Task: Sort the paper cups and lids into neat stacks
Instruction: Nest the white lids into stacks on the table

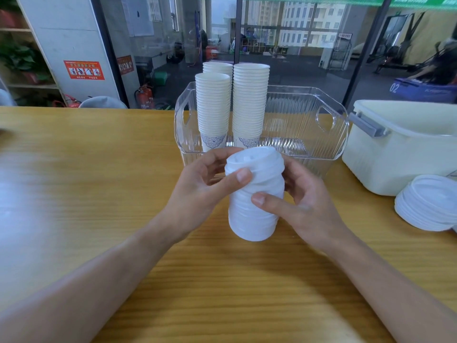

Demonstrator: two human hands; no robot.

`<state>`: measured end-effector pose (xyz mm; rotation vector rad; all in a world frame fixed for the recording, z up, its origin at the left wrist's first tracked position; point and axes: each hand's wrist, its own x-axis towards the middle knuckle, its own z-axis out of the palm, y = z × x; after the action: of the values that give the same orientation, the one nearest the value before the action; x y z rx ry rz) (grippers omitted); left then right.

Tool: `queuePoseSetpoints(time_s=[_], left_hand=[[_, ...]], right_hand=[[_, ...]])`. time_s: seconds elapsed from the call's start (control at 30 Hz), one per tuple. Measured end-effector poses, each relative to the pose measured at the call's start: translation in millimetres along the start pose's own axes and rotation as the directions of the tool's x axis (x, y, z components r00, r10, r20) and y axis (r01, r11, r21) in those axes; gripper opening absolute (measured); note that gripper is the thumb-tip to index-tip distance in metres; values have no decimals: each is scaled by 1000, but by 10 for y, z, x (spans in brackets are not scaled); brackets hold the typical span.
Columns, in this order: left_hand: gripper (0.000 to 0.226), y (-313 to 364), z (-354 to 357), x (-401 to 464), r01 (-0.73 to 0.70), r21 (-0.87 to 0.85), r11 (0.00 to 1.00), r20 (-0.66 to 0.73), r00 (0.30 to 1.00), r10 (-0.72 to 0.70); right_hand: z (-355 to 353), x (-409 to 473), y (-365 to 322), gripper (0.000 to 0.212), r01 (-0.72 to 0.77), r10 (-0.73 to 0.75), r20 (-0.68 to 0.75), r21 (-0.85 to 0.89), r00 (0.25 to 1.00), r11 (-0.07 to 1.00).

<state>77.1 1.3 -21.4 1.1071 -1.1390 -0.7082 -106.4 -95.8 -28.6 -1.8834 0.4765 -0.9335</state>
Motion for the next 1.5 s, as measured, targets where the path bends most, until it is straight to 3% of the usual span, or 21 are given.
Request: queuePoseSetpoints(time_s=[0.17, 0.27, 0.57, 0.77, 1.23, 1.5], left_hand=[[67, 24, -36, 41, 7, -117, 993, -104, 994, -19], [56, 41, -35, 40, -16, -116, 993, -131, 991, 0], [65, 5, -3, -34, -101, 165, 981, 45, 994, 95], [63, 29, -27, -41, -131, 218, 967, 102, 989, 111], [72, -17, -32, -113, -118, 341, 933, 168, 984, 63], [90, -100, 16, -168, -96, 375, 922, 214, 977, 15]], right_hand=[[-8, 1, 26, 88, -15, 15, 18, -5, 1000, 1000], [-4, 3, 30, 91, -25, 24, 16, 11, 1000, 1000], [-45, 9, 34, 86, 5, -9, 63, 57, 998, 998], [-36, 4, -31, 43, 11, -11, -1, 186, 1000, 982], [-155, -56, -20, 45, -30, 21, 60, 142, 998, 989], [-81, -83, 3, 40, 46, -45, -13, 157, 999, 986]])
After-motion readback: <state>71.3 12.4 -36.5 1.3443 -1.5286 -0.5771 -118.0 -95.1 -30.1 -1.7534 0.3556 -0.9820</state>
